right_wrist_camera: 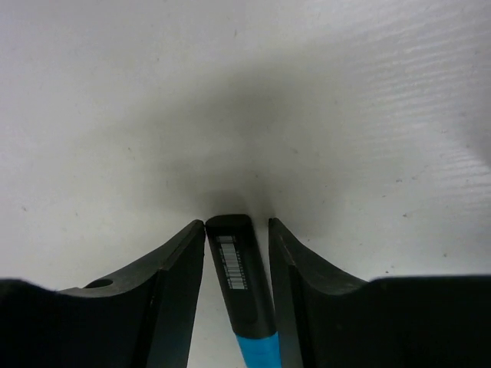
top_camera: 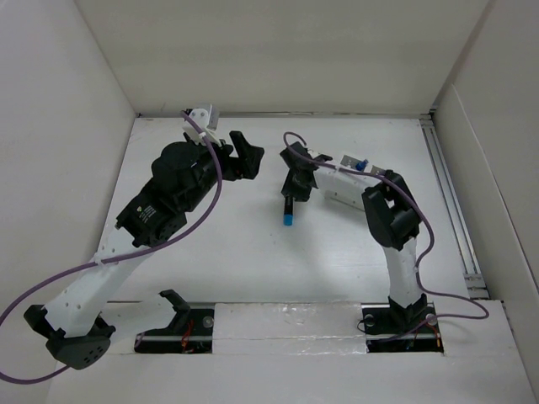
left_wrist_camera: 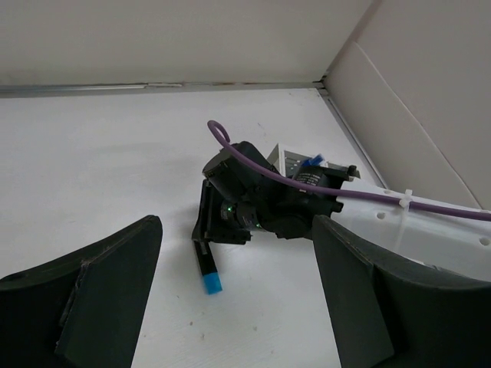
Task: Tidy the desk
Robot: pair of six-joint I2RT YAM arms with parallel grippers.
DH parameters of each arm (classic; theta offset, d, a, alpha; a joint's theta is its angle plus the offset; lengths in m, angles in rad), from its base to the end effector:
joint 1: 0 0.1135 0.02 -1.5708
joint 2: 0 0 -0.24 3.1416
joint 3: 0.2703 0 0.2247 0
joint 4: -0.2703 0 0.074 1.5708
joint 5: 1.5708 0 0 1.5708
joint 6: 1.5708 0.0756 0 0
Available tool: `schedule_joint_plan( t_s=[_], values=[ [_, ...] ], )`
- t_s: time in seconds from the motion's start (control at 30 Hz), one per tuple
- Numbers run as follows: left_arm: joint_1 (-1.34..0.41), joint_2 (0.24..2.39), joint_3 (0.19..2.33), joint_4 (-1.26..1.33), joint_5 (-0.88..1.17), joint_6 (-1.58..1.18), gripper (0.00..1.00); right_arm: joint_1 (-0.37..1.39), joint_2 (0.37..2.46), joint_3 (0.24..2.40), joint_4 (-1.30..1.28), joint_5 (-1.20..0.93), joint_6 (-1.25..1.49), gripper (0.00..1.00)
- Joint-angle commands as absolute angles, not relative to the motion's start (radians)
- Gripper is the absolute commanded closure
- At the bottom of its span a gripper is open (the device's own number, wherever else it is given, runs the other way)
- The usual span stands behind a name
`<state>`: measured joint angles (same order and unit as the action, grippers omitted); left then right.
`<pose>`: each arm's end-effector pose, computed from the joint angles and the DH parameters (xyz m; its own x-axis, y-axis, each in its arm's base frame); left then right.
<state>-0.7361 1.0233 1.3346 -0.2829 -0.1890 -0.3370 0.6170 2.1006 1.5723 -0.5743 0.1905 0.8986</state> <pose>0.1807 -0.1446 0.4461 -0.1522 -0.3004 -0.9416 0.4980 0.7996 -0.3356 0.3553 0.2345 0.1310 -0.8432 0.3438 -0.4132 0.2591 0.9335 0.2479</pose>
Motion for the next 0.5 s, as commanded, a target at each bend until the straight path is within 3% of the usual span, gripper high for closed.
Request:
schedule_joint_plan(
  t_s=[0.0, 0.47],
  values=[
    [-0.738, 1.008, 1.331, -0.256, -0.218, -0.316, 0.24, 0.637, 2.143, 1.640, -0.682, 0.294, 0.847, 0.56],
    [-0.738, 1.006, 1.338, -0.232, -0.255, -0.296, 0.24, 0.698, 2.171, 1.697, -0.776, 0.379, 0.701, 0.43]
  ],
)
